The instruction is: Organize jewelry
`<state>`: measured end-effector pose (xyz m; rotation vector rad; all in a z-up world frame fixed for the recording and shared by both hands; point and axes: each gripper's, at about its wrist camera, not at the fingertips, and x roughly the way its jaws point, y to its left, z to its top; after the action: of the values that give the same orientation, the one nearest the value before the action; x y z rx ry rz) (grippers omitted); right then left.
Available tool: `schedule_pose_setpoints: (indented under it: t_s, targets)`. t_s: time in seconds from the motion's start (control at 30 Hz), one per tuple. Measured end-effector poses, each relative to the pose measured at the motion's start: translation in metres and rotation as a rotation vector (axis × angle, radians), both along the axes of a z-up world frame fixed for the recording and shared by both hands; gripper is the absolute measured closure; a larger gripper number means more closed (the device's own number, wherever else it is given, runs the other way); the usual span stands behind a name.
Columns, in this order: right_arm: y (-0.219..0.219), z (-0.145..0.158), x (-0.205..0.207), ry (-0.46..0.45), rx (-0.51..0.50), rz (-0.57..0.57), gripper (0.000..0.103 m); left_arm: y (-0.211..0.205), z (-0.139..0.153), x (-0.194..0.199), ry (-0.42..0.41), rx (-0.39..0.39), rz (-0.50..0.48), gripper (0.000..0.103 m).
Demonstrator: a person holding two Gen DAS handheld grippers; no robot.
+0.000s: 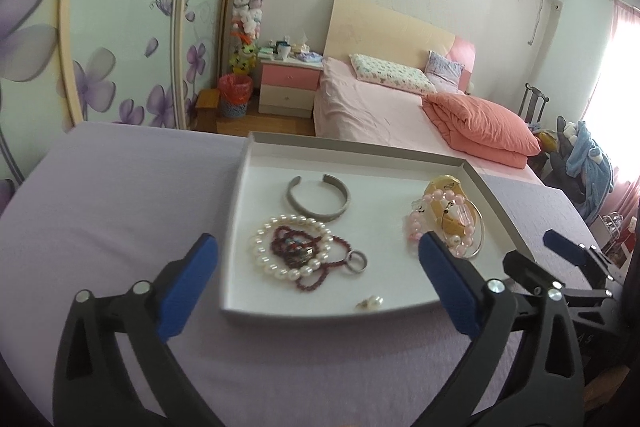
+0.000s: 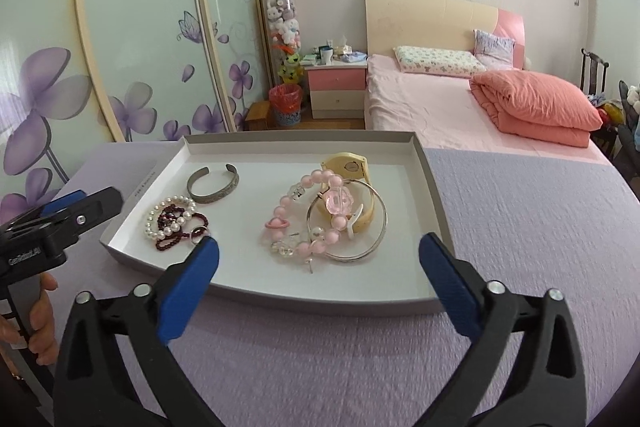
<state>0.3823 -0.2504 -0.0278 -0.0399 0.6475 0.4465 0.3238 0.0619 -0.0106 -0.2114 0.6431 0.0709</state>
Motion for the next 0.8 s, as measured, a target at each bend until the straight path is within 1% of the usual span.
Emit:
schedule_pose_setpoints:
  t_s: [0.07, 0.13, 0.23, 0.27, 0.47, 0.6, 0.8]
  targets:
    - [0.000, 0.002, -0.007, -0.014, -0.005, -0.009, 0.001, 0.003, 0.002, -0.010, -0.008, 0.008, 0.013, 0.002]
    - [-0.002, 0.004, -0.015, -0.030, 0.011, -0.020, 0.001, 0.006, 0.004, -0.020, -0.014, 0.033, 0.047, 0.002]
    - [-0.006, 0.006, -0.026, -0.054, 0.041, -0.030, 0.001, 0.006, 0.008, -0.042, -0.077, 0.080, 0.087, 0.002]
    - [-0.007, 0.008, -0.031, -0.067, 0.043, -0.038, 0.001, 0.005, 0.009, -0.049, -0.086, 0.086, 0.089, 0.002]
    - [-0.007, 0.010, -0.057, -0.060, 0.026, -0.041, 0.001, -0.001, 0.015, -0.085, -0.123, 0.091, 0.061, 0.002]
    - [-0.005, 0.010, -0.073, -0.075, 0.010, -0.046, 0.001, -0.007, 0.016, -0.102, -0.145, 0.103, 0.045, 0.002]
    - [-0.003, 0.010, -0.088, -0.075, 0.021, -0.040, 0.001, -0.010, 0.013, -0.106, -0.119, 0.072, 0.006, 0.002]
